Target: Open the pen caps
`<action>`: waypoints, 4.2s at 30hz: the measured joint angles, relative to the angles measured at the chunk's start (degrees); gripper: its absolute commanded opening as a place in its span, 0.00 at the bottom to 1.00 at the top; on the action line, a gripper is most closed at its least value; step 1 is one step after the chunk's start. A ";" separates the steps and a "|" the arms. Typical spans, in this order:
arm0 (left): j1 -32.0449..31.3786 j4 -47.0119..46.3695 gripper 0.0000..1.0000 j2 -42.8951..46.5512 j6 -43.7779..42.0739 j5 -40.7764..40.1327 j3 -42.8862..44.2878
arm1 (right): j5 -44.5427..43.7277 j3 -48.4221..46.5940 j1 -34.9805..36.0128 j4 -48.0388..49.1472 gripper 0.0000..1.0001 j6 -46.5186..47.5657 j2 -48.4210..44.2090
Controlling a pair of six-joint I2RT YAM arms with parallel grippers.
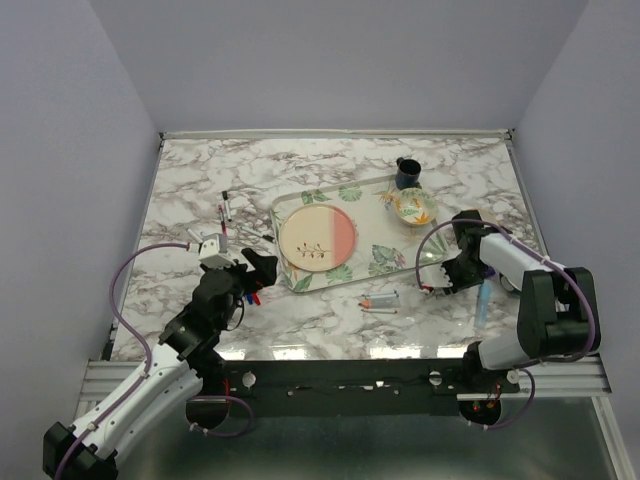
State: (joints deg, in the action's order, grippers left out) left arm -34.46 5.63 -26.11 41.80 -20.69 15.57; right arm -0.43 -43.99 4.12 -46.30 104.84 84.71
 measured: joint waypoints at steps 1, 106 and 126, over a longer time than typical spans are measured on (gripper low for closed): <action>0.02 -0.02 0.99 -0.11 0.00 0.17 0.00 | 0.83 0.00 0.00 0.09 0.20 0.28 -0.28; -12.02 -20.28 0.00 -56.76 -1.03 60.00 23.52 | 56.92 0.15 18.58 8.48 0.85 -28.04 -26.21; -13.66 -17.88 0.00 -60.85 -0.42 65.09 26.18 | 33.24 5.84 39.69 16.70 0.14 -22.14 -21.79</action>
State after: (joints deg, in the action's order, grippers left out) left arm -48.12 -12.25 -86.96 41.39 44.40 41.76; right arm 32.82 -38.15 43.81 -29.61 82.70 62.92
